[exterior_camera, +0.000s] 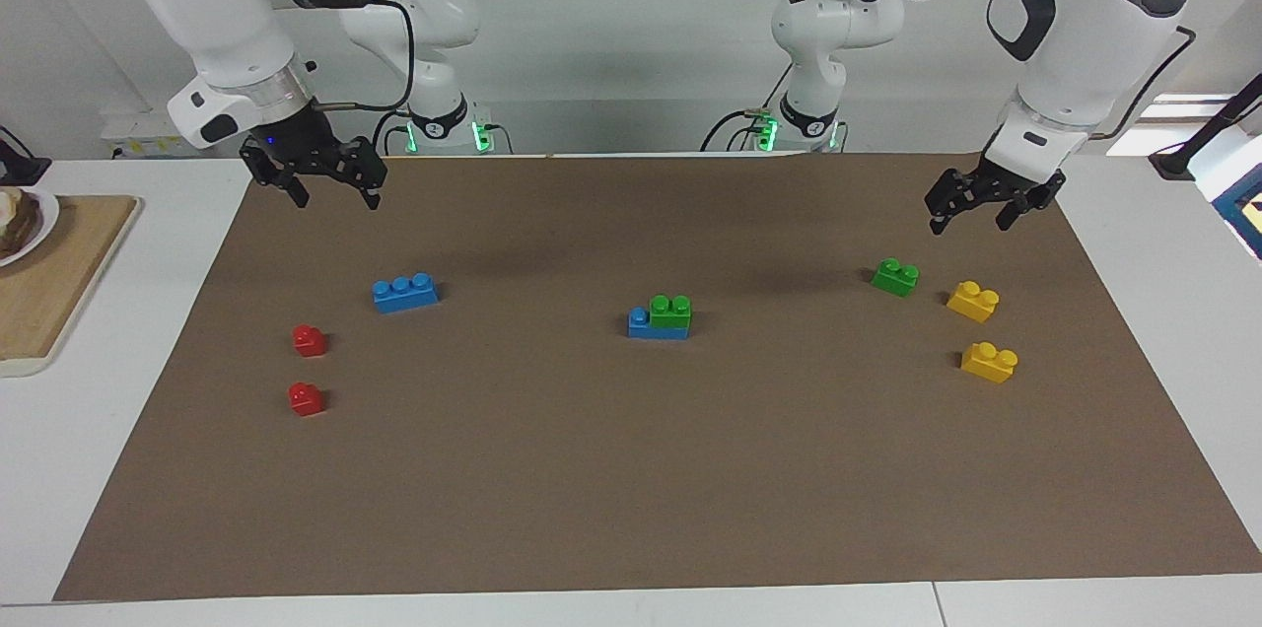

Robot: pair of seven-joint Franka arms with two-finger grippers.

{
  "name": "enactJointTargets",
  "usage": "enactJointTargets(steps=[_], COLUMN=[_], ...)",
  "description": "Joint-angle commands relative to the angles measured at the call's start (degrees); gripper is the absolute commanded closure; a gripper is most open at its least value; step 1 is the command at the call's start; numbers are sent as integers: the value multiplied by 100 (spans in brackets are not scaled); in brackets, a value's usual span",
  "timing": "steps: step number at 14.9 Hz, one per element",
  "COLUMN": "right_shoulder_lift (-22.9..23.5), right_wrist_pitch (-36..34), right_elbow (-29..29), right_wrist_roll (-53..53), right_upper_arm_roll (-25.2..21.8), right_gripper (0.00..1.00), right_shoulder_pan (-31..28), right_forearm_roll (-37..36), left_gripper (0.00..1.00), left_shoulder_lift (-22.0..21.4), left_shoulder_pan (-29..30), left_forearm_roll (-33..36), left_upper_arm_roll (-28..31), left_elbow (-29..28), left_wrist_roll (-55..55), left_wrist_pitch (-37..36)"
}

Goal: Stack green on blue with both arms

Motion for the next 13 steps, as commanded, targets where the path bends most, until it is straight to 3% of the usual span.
enactJointTargets(steps=[1,13], right_shoulder_lift=[-135,-179], right_wrist_pitch=[-118,-162], right_elbow=[-115,-142], right_wrist_roll=[-176,-123], right_upper_arm_roll=[4,21], right_gripper=[0,0], right_shoulder_pan=[12,-40], right_forearm_roll=[-213,-204], left_gripper=[0,0], left_shoulder_lift=[65,21], left_shoulder_pan=[-76,-41], left_forearm_roll=[-68,-68], left_upper_arm_roll=[78,60], left_elbow=[135,91], left_wrist_roll=[-121,-104], left_wrist_pitch=[-25,19])
